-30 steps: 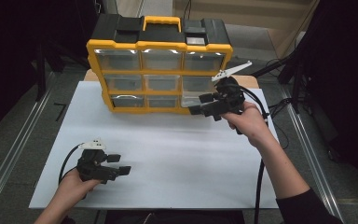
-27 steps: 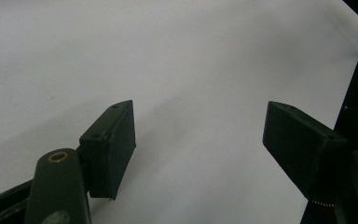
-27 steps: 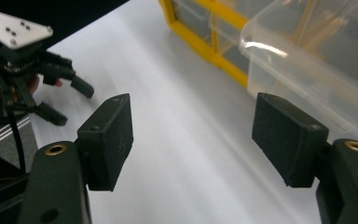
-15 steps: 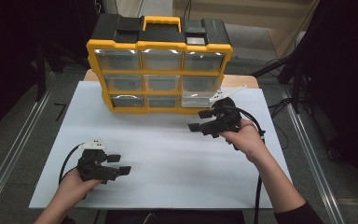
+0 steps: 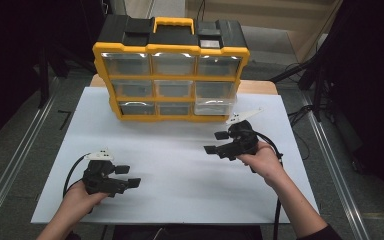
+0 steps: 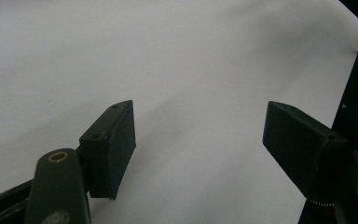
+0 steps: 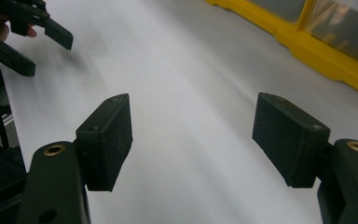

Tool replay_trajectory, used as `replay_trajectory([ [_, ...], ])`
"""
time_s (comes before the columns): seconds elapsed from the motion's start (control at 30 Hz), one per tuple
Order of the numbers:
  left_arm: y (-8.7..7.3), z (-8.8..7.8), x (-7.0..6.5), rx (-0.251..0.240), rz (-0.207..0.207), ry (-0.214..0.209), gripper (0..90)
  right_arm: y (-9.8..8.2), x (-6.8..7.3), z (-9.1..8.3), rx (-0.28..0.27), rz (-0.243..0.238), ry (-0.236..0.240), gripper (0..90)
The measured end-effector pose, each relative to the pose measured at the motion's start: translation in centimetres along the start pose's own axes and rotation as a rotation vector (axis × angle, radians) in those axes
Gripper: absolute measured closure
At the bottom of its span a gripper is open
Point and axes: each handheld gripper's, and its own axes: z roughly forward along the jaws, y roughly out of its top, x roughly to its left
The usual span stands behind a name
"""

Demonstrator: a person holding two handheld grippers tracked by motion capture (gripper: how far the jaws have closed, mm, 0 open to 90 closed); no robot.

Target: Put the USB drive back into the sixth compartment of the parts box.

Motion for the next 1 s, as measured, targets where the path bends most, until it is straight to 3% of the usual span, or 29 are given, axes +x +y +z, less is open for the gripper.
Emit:
replay_trajectory([
  [0.5,0.0,0.0,-0.1,-0.001,0.007,-0.004,26.6,-2.8,0.1,1.0,0.012,0.033,-0.042,26.7],
  [0.67,0.0,0.0,-0.1,0.000,0.007,-0.003,26.6,-3.8,0.1,0.7,0.007,0.053,-0.071,26.4],
  [1.0,0.0,0.1,-0.1,0.002,0.006,0.002,26.6,-5.2,0.1,0.4,0.005,0.080,-0.083,26.4],
])
